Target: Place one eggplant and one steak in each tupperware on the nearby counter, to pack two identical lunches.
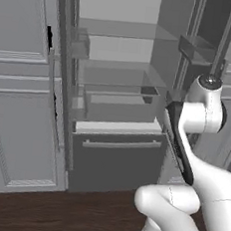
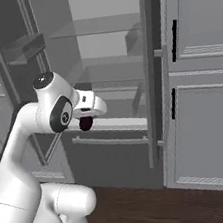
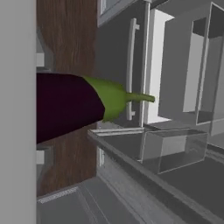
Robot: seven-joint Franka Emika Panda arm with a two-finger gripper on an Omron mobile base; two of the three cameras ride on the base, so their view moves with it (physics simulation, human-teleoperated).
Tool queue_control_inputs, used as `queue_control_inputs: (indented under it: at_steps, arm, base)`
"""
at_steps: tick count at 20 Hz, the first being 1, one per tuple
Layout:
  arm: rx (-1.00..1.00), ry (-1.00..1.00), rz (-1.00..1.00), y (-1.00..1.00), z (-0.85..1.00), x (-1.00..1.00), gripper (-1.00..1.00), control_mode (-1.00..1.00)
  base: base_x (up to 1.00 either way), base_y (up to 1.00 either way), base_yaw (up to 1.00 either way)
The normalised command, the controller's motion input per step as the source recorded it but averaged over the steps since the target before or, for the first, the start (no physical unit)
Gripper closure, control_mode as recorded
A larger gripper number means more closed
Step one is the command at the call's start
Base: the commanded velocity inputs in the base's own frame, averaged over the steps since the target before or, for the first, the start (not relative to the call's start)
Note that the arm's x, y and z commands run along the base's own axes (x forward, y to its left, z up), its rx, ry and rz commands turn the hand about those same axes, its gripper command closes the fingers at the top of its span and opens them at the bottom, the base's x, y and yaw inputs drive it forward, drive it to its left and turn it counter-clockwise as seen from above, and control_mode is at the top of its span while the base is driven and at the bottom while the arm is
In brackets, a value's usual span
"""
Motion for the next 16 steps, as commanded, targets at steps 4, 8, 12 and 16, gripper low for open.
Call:
queue_control_inputs:
  at_steps: [4,8,12,16]
  arm:
    - [0.0,0.0,0.0,0.0,0.0,0.0,1.0,1.0]
    - [0.0,0.0,0.0,0.0,0.0,0.0,1.0,1.0]
    - [0.0,0.0,0.0,0.0,0.0,0.0,1.0,1.0]
    - [0.0,0.0,0.0,0.0,0.0,0.0,1.0,1.0]
  base:
    - [-0.59,-0.23,-0.77]
    - [-0.26,-0.01,-0.93]
    - [-0.02,-0.37,-0.93]
    - [0.0,-0.66,-0.89]
